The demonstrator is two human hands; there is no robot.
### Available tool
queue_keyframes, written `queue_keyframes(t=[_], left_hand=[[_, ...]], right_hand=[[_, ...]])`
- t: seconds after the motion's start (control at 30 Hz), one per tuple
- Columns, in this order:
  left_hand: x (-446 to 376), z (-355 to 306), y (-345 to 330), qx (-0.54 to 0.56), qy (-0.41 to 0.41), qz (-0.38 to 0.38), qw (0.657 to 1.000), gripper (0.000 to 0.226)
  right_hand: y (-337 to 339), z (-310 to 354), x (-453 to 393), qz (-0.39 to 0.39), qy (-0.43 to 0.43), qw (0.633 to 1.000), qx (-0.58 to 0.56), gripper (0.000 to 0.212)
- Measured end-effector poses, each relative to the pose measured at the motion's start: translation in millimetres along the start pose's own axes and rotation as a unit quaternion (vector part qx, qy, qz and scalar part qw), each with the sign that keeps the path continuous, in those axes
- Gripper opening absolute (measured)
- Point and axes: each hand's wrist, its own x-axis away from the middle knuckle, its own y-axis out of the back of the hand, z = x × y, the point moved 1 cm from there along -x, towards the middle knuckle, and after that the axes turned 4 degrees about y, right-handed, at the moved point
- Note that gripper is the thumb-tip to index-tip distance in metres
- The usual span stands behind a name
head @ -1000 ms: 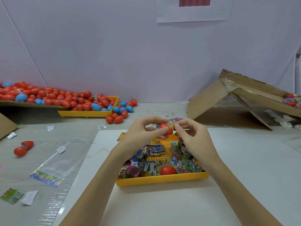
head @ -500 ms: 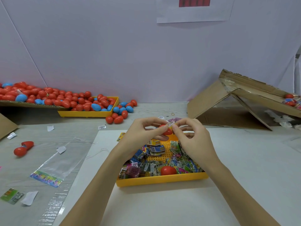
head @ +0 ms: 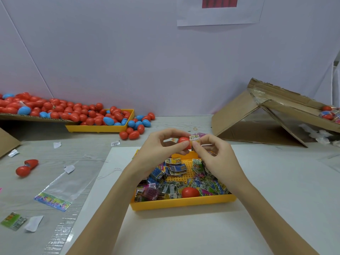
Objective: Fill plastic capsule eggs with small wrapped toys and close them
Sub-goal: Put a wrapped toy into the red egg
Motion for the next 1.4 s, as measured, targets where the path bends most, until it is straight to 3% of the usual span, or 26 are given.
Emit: queue_keyframes(t=[0.13, 0.37, 0.53, 0.93, 1.1, 1.27, 1.4], left_hand=[[0.3, -0.5, -0.7, -0.035, -0.023, 0.012, 0.999, 0.033], [1.0, -1.6, 1.2, -0.033, -0.045, 0.027, 0.998, 0.03], [0.9, -1.7, 0.7, -0.036, -0.055, 0.038, 0.997, 0.035], [-0.7, 0.2, 1.6, -0.045, -0.067, 0.043, 0.996, 0.032], [-1.5, 1.2, -2.5, -0.016, -0.068, 0.012, 0.998, 0.029], [-1.3, 2.1, -3.5, -0.014, -0.077, 0.005, 0.997, 0.027], [1.5, -1.1, -0.6, -0.01, -0.072, 0.023, 0.997, 0.03]], right_hand=[[0.7, 1.5, 0.2, 0.013, -0.003, 1.0, -0.004, 0.013], [2.0, 2.6, -0.5, 0.035, 0.005, 0.999, 0.018, 0.008], [2.4, 3.9, 0.1, 0.014, 0.003, 1.0, -0.001, 0.014], [2.5, 7.4, 0.3, 0.059, -0.017, 0.998, -0.008, 0.02], [2.4, 8.2, 3.5, 0.012, -0.087, 0.989, -0.12, 0.03], [-0.2, 9.4, 1.5, -0.002, -0.182, 0.93, -0.32, 0.051], [4.2, 9.4, 0.0, 0.052, -0.223, 0.904, -0.362, 0.032]])
